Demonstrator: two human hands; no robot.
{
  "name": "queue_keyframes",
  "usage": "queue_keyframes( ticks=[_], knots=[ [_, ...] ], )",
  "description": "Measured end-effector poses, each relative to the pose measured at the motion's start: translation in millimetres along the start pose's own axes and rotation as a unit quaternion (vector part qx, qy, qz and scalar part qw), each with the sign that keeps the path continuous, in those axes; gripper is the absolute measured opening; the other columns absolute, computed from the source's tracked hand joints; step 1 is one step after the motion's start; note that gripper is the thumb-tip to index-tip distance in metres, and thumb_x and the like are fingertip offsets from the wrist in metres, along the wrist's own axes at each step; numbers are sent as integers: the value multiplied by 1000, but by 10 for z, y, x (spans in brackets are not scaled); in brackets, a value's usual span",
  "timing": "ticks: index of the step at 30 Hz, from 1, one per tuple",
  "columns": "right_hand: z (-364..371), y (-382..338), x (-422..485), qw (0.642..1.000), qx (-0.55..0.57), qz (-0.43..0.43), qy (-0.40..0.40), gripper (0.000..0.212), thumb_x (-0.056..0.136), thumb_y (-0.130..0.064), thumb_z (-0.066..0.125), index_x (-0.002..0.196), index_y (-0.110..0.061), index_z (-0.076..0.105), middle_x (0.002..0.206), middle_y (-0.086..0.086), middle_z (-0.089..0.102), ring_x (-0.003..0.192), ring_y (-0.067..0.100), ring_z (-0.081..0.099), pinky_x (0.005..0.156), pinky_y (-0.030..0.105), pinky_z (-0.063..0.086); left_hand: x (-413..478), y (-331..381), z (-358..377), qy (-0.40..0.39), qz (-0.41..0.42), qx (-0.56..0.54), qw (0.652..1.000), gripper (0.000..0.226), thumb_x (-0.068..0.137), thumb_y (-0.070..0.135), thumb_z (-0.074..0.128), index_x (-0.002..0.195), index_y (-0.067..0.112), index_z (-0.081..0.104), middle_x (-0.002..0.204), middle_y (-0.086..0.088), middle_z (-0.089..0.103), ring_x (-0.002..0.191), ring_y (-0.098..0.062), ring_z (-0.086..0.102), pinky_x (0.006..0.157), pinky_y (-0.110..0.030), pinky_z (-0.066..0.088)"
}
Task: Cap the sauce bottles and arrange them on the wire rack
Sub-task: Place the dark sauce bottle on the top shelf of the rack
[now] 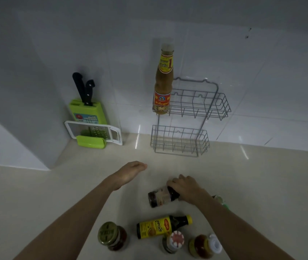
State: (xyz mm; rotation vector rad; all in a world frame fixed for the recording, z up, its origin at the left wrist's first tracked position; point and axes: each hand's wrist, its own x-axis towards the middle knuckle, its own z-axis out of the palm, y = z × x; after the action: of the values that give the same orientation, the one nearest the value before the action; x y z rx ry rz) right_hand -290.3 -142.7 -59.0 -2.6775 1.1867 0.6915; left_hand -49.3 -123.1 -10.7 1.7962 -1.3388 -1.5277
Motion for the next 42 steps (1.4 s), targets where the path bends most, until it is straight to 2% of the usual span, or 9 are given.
queue_keyframes(
  ticks=[4,7,9,12,15,22,27,35,42],
  knots=[
    [50,-47,41,988,-34,-33,144,42,52,-28,88,89,-31,69,93,-11,71,93,20,65,70,27,54,54,-48,38,1,-9,-9,1000,10,90,41,56,95,33,61,122,0,60,118,-18,52,109,-33,37],
    [162,-22,112,977,97,-69,176,48,66,-3,77,110,-19,66,127,6,60,121,31,52,93,40,52,81,-62,38,-1,-19,-7,1000,15,92,38,54,102,29,60,124,0,58,118,-18,51,108,-33,37],
    [123,-64,111,962,205,44,175,54,76,2,64,127,-12,53,143,12,41,135,33,34,102,43,45,96,-68,32,-2,-24,-10,1000,20,93,38,52,109,27,58,123,2,57,118,-17,50,104,-31,37],
    [-30,-129,150,854,363,314,200,53,83,-35,63,123,-9,38,125,10,44,115,32,46,82,40,52,109,-70,15,-1,-32,-16,999,20,94,35,51,110,26,58,120,3,56,114,-15,49,98,-28,35],
    [-99,-189,206,692,600,398,51,81,64,-57,75,114,-10,31,110,11,52,90,34,63,57,41,58,110,-71,0,11,-34,-23,999,19,94,34,52,109,26,60,120,2,57,114,-16,50,96,-27,34],
    [-16,-216,197,651,676,344,15,51,70,-29,82,107,-6,54,94,12,63,79,32,67,61,52,60,3,57,-68,22,-31,-54,998,21,95,29,50,111,19,60,116,1,58,107,-16,52,73,-19,40],
    [-387,-46,52,672,671,274,152,51,66,-25,82,105,-17,51,99,3,63,85,23,66,64,47,61,45,174,-106,59,0,-65,996,31,95,32,49,121,19,58,128,-2,57,116,-18,51,97,-29,37],
    [-1641,357,-521,591,723,31,357,51,74,1,76,112,-28,57,118,-1,63,97,20,70,80,43,59,83,936,-82,151,130,-158,967,45,96,49,39,135,27,40,145,2,40,136,-17,34,117,-41,24],
    [-2367,674,-573,535,648,23,541,52,76,2,74,116,-21,49,113,-7,62,102,3,65,84,24,56,136,1648,-198,179,215,-176,944,58,97,54,25,150,33,14,161,9,13,147,-14,16,121,-44,13]
  ],
)
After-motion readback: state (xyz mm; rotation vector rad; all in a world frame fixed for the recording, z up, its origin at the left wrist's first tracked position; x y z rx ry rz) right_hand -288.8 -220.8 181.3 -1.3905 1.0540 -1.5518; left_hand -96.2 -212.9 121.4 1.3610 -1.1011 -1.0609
